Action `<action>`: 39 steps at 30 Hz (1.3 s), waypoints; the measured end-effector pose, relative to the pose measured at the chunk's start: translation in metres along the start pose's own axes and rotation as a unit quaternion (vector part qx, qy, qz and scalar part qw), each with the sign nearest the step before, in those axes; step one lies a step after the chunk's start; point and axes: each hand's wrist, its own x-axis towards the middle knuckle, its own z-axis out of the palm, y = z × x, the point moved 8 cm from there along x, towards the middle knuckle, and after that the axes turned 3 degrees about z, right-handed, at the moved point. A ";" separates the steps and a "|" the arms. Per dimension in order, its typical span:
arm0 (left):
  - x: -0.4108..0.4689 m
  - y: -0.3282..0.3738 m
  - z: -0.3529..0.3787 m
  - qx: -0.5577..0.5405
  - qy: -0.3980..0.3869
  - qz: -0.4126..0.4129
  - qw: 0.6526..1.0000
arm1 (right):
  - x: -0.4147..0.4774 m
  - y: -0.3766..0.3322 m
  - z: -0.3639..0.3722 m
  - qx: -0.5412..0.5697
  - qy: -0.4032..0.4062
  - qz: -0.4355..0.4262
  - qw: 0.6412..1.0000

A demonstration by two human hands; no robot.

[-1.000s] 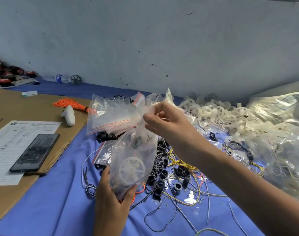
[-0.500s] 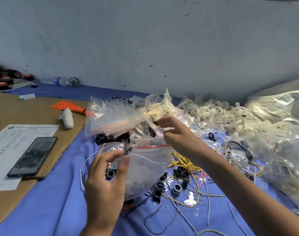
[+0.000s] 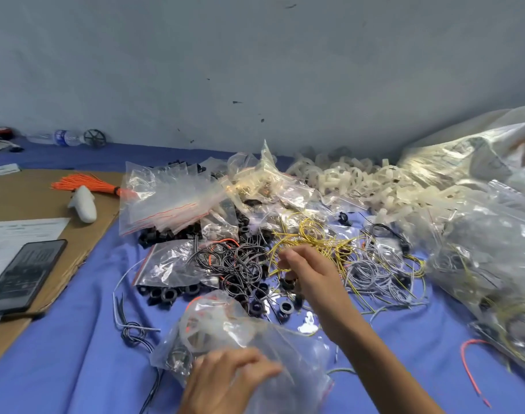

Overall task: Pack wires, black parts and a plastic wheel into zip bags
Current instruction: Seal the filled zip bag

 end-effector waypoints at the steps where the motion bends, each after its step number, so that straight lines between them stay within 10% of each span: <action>1: -0.010 0.003 0.013 0.007 -0.043 0.003 0.999 | -0.004 0.002 -0.011 -0.015 -0.007 -0.002 1.000; 6: -0.031 0.009 0.033 -0.025 -0.130 -0.075 0.988 | -0.043 0.045 -0.040 -0.282 -0.164 0.034 0.945; 11: -0.047 0.014 0.029 0.004 -0.119 -0.041 0.992 | -0.087 0.076 -0.046 -0.250 -0.262 0.080 0.929; 13: -0.060 0.013 0.034 0.086 -0.047 -0.031 0.995 | -0.090 0.078 -0.041 -0.208 -0.256 0.079 0.941; 15: -0.058 0.020 0.042 0.079 -0.140 0.040 0.986 | -0.085 0.076 -0.034 -0.195 -0.226 0.062 0.952; 21: 0.035 -0.016 -0.055 -0.059 0.093 -0.059 0.992 | -0.039 -0.001 -0.030 -0.090 -0.117 0.022 0.989; 26: 0.093 -0.039 -0.118 -0.063 0.121 -0.089 0.987 | -0.007 -0.123 -0.045 -0.292 -0.020 -0.159 0.943; 39: 0.096 -0.089 -0.038 -0.250 0.064 -0.171 0.951 | 0.004 -0.122 -0.074 -0.217 -0.060 -0.097 0.969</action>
